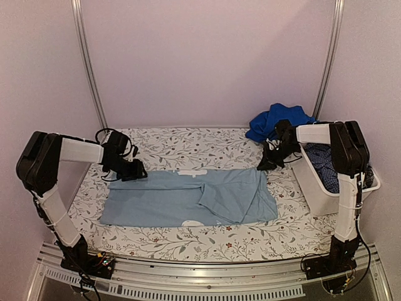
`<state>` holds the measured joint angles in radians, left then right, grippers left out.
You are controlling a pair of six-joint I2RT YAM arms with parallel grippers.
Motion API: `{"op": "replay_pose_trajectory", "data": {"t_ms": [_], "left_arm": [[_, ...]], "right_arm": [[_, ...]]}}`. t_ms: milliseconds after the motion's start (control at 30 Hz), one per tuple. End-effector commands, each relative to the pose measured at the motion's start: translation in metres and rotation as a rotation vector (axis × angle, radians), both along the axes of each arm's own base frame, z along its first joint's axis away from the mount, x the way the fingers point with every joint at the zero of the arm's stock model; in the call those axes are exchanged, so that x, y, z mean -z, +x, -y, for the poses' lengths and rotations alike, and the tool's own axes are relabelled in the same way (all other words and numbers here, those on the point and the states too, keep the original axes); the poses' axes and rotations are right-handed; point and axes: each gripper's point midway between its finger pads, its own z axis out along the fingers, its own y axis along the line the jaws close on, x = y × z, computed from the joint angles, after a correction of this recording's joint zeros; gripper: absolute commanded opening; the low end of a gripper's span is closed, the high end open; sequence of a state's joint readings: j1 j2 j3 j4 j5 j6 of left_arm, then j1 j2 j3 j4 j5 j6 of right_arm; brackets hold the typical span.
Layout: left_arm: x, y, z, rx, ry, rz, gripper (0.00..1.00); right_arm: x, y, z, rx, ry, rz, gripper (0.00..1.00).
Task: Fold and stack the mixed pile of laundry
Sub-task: Adjust the rectangle-folded T-shirt at the center of the board.
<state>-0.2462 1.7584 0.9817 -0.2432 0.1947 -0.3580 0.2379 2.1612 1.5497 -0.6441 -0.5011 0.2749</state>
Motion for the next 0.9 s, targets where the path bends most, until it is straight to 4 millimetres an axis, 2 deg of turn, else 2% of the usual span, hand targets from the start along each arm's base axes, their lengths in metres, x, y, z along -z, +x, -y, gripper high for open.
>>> {"op": "replay_pose_trajectory", "data": {"t_ms": [0,133,233,367,433,733,867], "left_arm": [[0.043,-0.020,-0.023,-0.062,0.026,-0.152,0.50],[0.054,-0.020,-0.026,-0.075,0.018,-0.178,0.49],[0.047,-0.014,-0.025,-0.079,-0.004,-0.156,0.50],[0.036,-0.006,-0.022,-0.072,-0.017,-0.127,0.51],[0.032,-0.003,-0.022,-0.069,-0.014,-0.116,0.51],[0.019,0.003,-0.028,-0.086,-0.012,-0.082,0.52],[0.018,0.002,-0.032,-0.096,-0.009,-0.081,0.52]], "right_arm": [[-0.018,0.020,0.005,0.023,0.101,0.047,0.00],[-0.014,0.025,0.002,0.034,0.139,0.050,0.00],[-0.014,0.025,0.001,0.046,0.163,0.037,0.12],[-0.012,0.011,0.003,0.037,0.146,0.007,0.24],[-0.008,0.002,0.006,0.027,0.135,-0.010,0.25],[0.008,-0.019,0.009,0.025,0.089,-0.070,0.24],[0.003,-0.018,0.001,0.006,0.120,-0.050,0.08]]}}
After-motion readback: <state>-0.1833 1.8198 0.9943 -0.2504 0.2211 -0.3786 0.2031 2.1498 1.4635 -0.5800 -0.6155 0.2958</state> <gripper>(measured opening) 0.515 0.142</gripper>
